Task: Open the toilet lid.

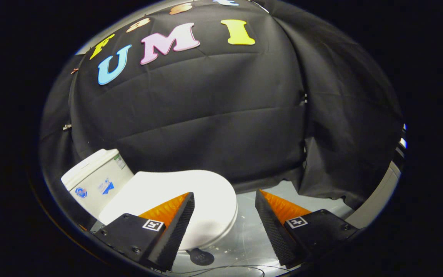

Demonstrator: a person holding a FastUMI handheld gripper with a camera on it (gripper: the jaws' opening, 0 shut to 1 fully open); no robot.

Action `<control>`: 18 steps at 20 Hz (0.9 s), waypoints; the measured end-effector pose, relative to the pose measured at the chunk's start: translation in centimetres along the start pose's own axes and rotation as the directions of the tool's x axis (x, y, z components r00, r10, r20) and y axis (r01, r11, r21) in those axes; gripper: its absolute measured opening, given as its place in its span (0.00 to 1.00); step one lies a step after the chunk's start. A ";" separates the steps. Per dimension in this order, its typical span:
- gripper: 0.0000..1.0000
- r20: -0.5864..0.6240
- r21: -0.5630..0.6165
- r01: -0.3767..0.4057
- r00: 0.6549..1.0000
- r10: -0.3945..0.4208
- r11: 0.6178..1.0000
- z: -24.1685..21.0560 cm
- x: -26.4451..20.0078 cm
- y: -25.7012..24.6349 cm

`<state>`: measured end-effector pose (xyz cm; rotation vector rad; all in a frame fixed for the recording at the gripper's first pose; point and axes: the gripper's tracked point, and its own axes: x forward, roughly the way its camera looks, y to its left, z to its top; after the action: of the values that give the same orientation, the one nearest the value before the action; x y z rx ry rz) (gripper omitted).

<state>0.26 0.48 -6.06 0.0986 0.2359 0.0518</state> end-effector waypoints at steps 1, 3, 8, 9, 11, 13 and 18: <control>0.99 -0.015 -0.007 -0.003 1.000 0.003 1.000 -0.5 -0.1 -0.2; 0.99 -0.062 0.008 -0.025 0.998 0.026 1.000 -2.1 -0.2 -0.3; 0.99 -0.186 0.144 -0.036 0.981 0.062 0.989 -6.7 -1.5 -1.3; 0.99 -0.213 0.180 -0.041 0.974 0.079 0.983 -7.5 -1.7 -1.3; 0.95 -0.259 0.245 -0.049 0.959 0.114 0.968 -8.9 -2.5 -0.9; 0.95 -0.330 0.325 -0.052 0.929 0.165 0.944 -11.2 -3.1 -0.1; 0.79 -0.415 0.470 -0.027 0.875 0.248 0.882 -14.8 -3.6 1.8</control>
<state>-6.75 3.36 -19.35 0.5768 0.7256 0.1688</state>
